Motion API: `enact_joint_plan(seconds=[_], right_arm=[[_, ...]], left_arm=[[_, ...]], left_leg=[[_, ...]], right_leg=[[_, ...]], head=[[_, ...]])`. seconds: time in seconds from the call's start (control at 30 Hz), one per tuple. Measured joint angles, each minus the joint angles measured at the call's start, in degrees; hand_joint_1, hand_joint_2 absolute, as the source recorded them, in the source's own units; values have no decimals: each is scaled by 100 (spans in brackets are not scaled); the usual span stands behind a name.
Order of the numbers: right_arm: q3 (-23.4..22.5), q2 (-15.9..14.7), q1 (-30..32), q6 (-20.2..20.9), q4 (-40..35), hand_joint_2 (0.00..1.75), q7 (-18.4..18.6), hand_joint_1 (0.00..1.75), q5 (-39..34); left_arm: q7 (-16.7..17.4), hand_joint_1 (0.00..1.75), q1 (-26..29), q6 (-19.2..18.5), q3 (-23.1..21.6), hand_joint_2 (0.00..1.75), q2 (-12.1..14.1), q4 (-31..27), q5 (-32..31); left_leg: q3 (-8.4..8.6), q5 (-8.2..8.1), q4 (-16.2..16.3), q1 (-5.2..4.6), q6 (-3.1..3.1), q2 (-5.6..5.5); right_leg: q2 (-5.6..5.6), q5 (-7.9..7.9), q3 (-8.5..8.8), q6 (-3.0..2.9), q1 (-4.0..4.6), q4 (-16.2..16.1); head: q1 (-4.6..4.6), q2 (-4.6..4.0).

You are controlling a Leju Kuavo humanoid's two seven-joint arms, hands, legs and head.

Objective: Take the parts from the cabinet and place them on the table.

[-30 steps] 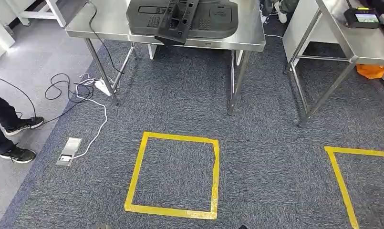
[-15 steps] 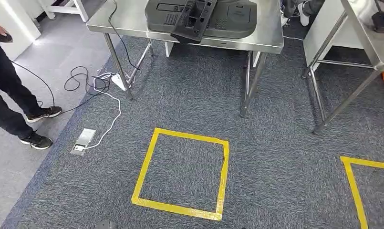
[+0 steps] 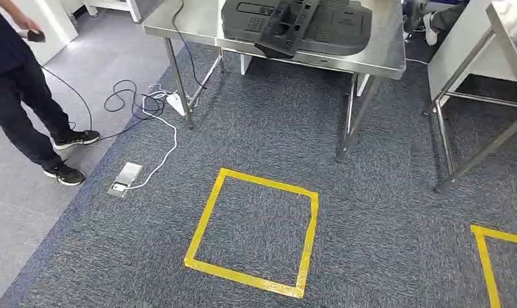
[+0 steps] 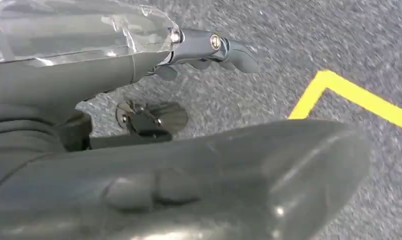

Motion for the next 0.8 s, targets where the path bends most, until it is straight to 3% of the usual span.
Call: enact_joint_plan(seconds=[0.03,0.07,0.13,0.17,0.2,0.23,0.3,0.33,0.37,0.47,0.5,0.53,0.57,0.63,0.67,0.7,0.73,0.8], right_arm=[[28,-2,0,9,0,175,11,0,0],[55,-2,8,11,0,175,22,0,-7],[90,-20,15,11,0,175,72,0,-52],[118,-22,23,15,0,175,92,0,-76],[146,-35,45,22,0,175,105,0,-94],[175,-37,57,35,0,175,114,0,-107],[214,-44,48,42,0,175,116,0,-120],[223,-50,47,44,0,175,116,0,-120],[231,-50,53,44,0,175,118,0,-122],[271,-55,27,46,0,175,125,0,-122],[284,-48,32,48,0,175,125,0,-129],[306,-50,30,48,0,175,127,0,-131],[319,-55,32,50,0,175,140,0,-146],[348,-66,47,61,0,175,186,0,-190],[367,-68,49,70,0,175,199,0,-218],[385,-70,49,72,0,175,205,0,-241],[406,-70,47,74,0,175,223,0,-251],[437,-70,39,87,0,175,236,0,-271]], left_arm=[[-7,0,-6,0,0,0,0,0,4],[-11,0,-19,0,2,0,0,0,7],[-17,0,-18,0,2,0,0,0,9],[-17,0,-12,0,2,0,0,0,11],[-22,0,-4,0,2,0,0,0,11],[-24,0,0,0,2,0,0,0,11],[-28,0,-5,0,2,0,0,0,11],[-31,0,-4,0,2,0,0,0,11],[-33,0,-14,0,2,0,0,0,11],[-33,0,6,0,2,0,0,0,11],[-33,0,8,4,2,0,2,0,11],[-37,0,9,4,0,0,2,0,11],[-46,0,-4,4,2,0,2,0,11],[-68,0,-1,4,0,0,0,0,18],[-70,0,11,4,0,0,2,0,22],[-72,0,27,4,0,0,0,0,24],[-83,0,38,4,0,0,2,0,26],[-94,0,37,4,2,0,2,0,26]], left_leg=[[-4,17,-11,-3,29,-17],[-17,26,-14,-6,54,-48],[-27,30,-13,-35,81,-116],[-26,30,-9,-39,82,-161],[-21,29,-5,-40,81,-218],[-15,29,-1,-39,81,-277],[-5,24,21,-32,71,-392],[-24,12,32,-22,50,-425],[-59,-1,99,-64,16,-479],[-93,54,54,-33,-88,-591],[-99,23,78,-37,-122,-590],[-122,-78,205,-43,-158,-375],[-254,-277,496,-35,-187,-253],[-635,-687,1361,-2,-234,-213],[-789,-790,1695,4,-248,-210],[-828,-761,1794,6,-254,-202],[-728,-606,1611,7,-247,-188],[-261,-119,675,4,-211,-104]], right_leg=[[165,-132,-45,17,-12,138],[269,-364,-194,20,-11,476],[344,-799,-616,23,-10,1423],[347,-846,-733,23,-10,1684],[356,-755,-744,17,-9,1704],[369,-542,-635,5,-10,1456],[479,7,-208,-37,-18,474],[673,64,-84,-60,-29,140],[722,27,-29,-47,-32,12],[613,29,-62,-97,17,52],[545,61,-52,-145,-40,-5],[496,79,-41,-177,-41,-18],[442,75,-44,-217,-37,-18],[315,64,-40,-237,-15,-16],[259,61,-43,-241,-12,-11],[204,57,-39,-239,-12,-9],[158,51,-30,-232,-15,-9],[70,30,8,-208,-20,-8]], head=[[19,0],[59,0],[107,0],[112,0],[109,0],[118,0],[140,0],[160,0],[145,0],[122,0],[112,0],[90,0],[16,0],[-13,0],[-17,0],[-20,0],[-30,0],[-52,0]])
